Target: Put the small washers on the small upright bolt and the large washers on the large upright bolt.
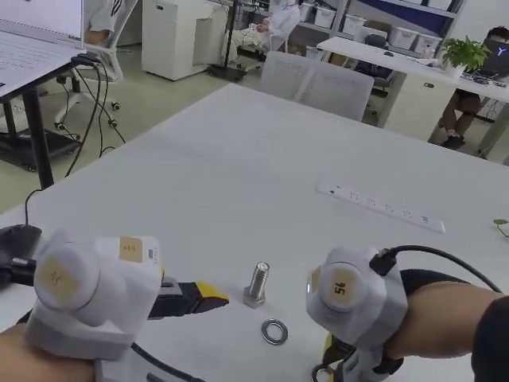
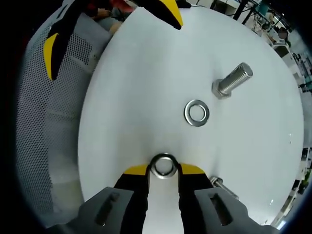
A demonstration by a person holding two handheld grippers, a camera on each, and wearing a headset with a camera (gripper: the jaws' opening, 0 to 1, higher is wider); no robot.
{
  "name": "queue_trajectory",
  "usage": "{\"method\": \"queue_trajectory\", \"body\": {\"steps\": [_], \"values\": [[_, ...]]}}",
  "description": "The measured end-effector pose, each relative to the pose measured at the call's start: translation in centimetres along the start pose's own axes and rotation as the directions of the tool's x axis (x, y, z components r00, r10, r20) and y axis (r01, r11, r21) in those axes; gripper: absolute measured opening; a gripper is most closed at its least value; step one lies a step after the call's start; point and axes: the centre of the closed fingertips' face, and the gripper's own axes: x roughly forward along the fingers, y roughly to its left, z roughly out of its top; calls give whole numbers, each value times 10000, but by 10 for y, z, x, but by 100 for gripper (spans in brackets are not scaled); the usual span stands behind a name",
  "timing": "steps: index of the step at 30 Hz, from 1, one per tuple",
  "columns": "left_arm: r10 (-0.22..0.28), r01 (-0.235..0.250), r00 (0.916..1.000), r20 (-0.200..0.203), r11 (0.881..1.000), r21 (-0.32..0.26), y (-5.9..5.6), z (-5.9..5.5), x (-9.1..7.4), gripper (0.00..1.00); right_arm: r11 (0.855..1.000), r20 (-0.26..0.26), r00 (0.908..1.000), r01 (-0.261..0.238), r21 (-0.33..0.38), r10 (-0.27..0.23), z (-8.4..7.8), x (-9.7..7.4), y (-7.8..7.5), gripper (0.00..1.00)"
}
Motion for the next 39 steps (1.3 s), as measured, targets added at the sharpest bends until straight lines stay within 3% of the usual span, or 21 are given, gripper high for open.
{"method": "queue_trajectory", "body": {"steps": [5,12,25,39], "values": [[-10,10,10000,36,10000,6,0,0,0,78,9999,39,9999,-95,34,95,1,0,4,24],[29,-29,9999,100,10000,12,0,1,0,78,9999,303,9995,96,65,-98,9,-14,0,24],[600,-599,9974,402,9982,-58,9,6,-7,79,9988,518,9977,457,-172,-447,24,-35,-6,24],[1413,-1416,9885,533,9899,20,22,9,-19,79,9934,815,9922,987,-581,-938,43,-58,-18,24]]}}
